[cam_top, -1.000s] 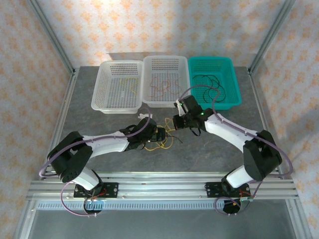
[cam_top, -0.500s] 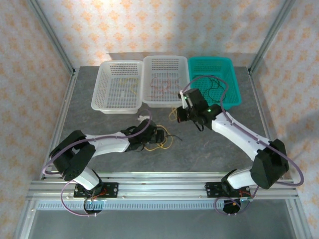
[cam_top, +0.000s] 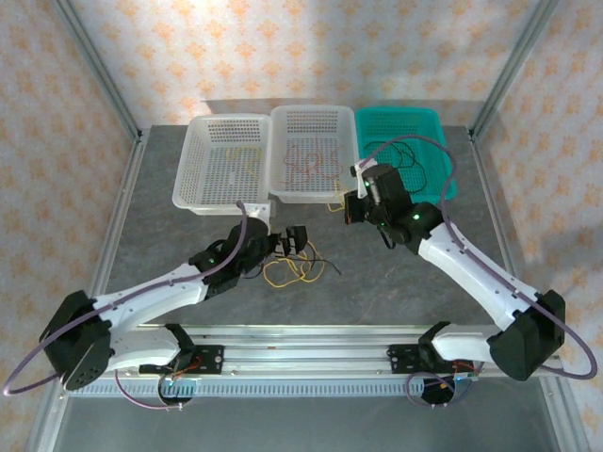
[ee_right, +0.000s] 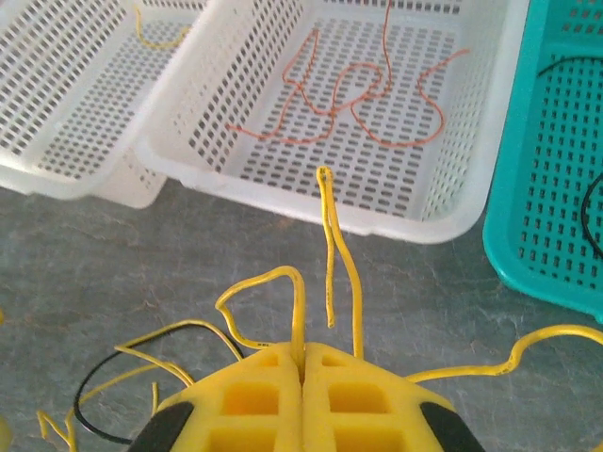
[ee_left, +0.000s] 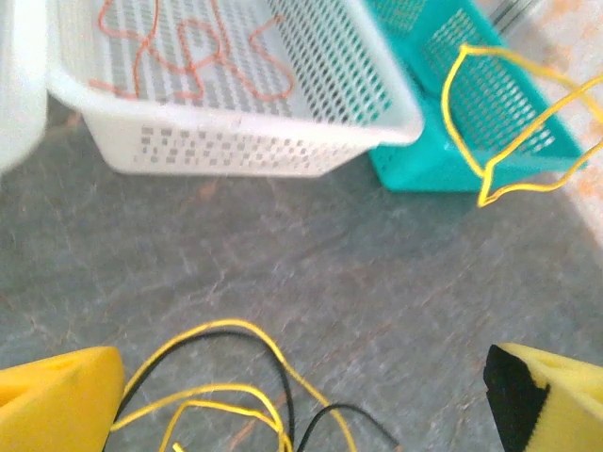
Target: Untangle the cables
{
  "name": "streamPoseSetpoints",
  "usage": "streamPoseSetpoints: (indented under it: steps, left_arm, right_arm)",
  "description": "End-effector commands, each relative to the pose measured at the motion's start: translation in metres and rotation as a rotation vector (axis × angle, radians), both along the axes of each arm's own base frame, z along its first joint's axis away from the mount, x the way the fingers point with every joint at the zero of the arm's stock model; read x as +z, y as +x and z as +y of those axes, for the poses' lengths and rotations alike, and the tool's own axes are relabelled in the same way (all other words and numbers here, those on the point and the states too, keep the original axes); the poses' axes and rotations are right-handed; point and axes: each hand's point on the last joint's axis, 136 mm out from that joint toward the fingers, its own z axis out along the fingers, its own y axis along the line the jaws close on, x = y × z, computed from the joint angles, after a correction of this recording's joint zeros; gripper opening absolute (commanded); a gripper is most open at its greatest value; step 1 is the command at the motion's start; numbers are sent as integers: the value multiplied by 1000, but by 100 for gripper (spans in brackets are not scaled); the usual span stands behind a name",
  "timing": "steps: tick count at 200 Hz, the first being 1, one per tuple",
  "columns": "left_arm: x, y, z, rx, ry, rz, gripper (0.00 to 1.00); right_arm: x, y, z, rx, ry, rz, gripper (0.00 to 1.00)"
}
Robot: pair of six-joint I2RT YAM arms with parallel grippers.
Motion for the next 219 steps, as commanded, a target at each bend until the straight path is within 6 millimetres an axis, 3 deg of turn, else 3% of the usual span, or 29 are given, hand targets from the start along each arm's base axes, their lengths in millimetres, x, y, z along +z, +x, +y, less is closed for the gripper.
streamPoseSetpoints:
  steps: [1,49,104,158,182,219]
  left_arm:
    - [32,12,16,57,14,-87,99]
    - [63,20,24,67,-92,-123,99]
    - [61,35,30,83,-227,-83,99]
    - [46,52,72,246,-168,-71,99]
    - [43,59,85,278,-170,-65,99]
    - [47,68,114,356,-133,-70,99]
  right_arm:
    - [36,4,9,15,90,-89,0]
    - [45,4,35,100,205,-80,0]
    - [38,22,51,66,290,-66,0]
    - [28,49,60,-21,296,-81,0]
    - [26,58,80,-12,327,-71,0]
    - [23,66,131,52,309,-72,0]
